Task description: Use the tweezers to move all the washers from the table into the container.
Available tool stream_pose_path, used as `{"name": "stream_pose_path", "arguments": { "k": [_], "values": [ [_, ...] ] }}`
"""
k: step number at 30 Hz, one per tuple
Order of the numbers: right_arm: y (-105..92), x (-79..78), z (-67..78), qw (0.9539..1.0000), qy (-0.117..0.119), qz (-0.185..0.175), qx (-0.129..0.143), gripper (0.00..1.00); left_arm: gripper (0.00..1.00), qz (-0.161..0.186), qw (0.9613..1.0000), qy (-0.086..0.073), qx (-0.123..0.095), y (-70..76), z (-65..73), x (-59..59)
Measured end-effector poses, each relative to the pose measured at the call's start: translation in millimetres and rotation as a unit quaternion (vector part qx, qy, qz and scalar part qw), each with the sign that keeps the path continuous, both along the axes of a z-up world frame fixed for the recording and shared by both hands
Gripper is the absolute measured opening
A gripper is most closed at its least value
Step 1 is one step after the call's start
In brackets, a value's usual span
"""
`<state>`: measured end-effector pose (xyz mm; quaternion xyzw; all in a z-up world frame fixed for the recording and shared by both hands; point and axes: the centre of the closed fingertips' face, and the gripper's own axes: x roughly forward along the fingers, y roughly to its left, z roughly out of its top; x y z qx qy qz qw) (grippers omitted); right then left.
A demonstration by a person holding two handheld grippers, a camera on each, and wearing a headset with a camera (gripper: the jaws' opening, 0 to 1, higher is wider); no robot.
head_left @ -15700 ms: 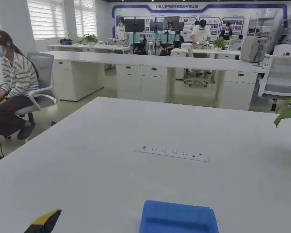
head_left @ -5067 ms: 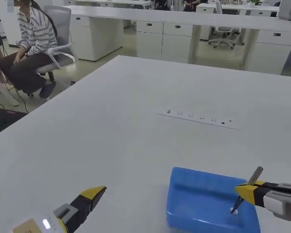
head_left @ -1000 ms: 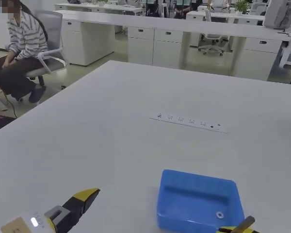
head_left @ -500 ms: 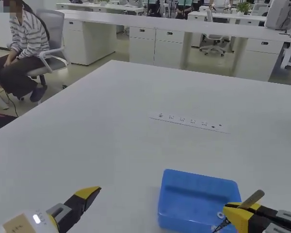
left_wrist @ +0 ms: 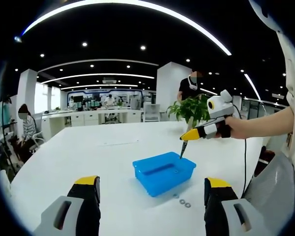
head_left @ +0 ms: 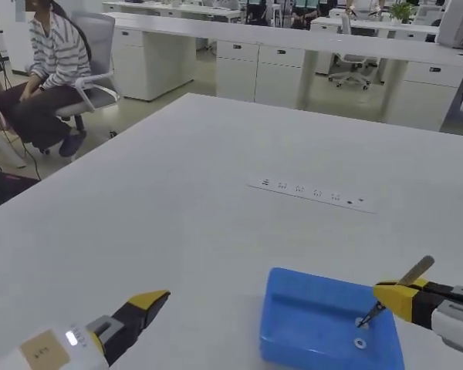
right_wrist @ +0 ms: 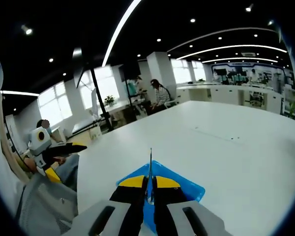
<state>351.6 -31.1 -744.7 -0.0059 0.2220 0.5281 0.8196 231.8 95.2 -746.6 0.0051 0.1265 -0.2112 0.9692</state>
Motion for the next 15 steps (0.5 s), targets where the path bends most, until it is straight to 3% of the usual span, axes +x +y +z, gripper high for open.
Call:
{"name": "stream_pose_path", "arguments": {
  "k": [8,15],
  "values": [
    [7.4,10.0,-11.8,0.9999,0.005,0.007,-0.014,0.02,0.89,0.001,1.0000,0.000,0.001,0.3,-0.4,0.0],
    [11.1,20.0,-30.8,0.9993,0.010,0.006,-0.037,0.02,0.89,0.000,1.0000,0.001,0.001,0.3,-0.8,-0.1]
  ]
}}
